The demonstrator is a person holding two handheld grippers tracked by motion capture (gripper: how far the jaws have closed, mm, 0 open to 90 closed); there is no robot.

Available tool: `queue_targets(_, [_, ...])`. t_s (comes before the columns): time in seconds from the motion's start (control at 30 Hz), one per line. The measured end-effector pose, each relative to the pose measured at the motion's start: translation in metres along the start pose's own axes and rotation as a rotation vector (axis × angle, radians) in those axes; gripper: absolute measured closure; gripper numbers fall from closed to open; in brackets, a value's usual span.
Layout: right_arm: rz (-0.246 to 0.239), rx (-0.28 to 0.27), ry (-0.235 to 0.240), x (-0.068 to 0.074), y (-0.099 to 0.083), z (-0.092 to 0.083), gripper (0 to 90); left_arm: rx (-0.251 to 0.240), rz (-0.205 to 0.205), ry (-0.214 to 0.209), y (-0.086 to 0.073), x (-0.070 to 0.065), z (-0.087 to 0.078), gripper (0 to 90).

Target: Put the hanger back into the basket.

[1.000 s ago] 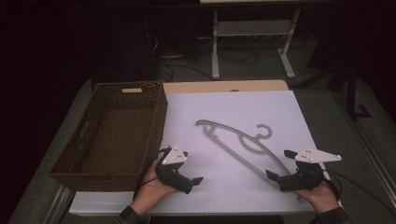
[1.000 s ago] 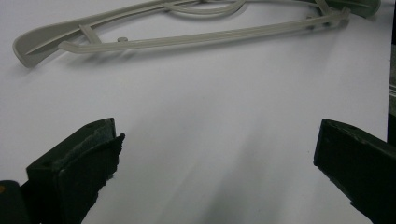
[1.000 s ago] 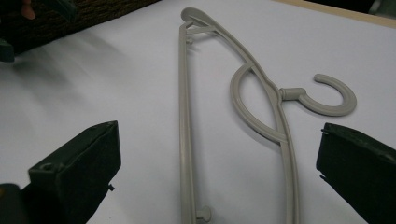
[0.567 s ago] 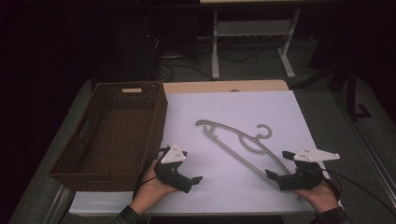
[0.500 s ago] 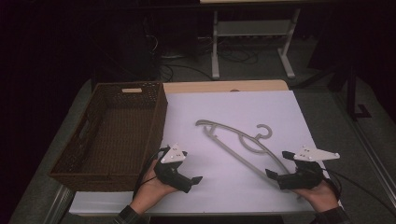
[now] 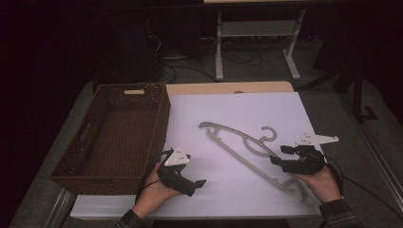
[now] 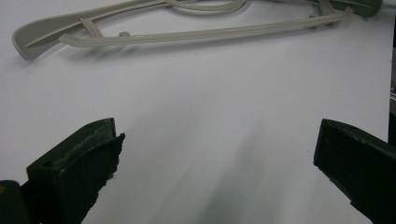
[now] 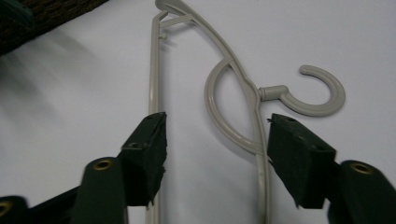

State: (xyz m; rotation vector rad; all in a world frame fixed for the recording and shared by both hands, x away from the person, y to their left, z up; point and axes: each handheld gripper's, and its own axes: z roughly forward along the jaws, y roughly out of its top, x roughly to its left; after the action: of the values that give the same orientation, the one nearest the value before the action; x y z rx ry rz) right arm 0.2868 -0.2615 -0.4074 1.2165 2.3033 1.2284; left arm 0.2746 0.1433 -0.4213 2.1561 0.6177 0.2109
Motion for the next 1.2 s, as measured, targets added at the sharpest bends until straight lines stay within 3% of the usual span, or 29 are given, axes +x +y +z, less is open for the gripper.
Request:
queue_targets(0.53, [0.015,0.097,-0.005,-0.034,0.022,0.046,63.0,-0.007,-0.013,-0.015,0.0,0.001,-0.001,0.0])
queue_targets(0.87, [-0.018,0.18,-0.001,-0.04,0.025,0.072,71.1,-0.008,-0.017,-0.012,0.0,0.001,-0.001,0.0])
queue_targets(1.2, [-0.028,0.219,-0.005,-0.041,0.025,0.082,79.3,-0.004,-0.016,-0.01,0.0,0.001,-0.001,0.0])
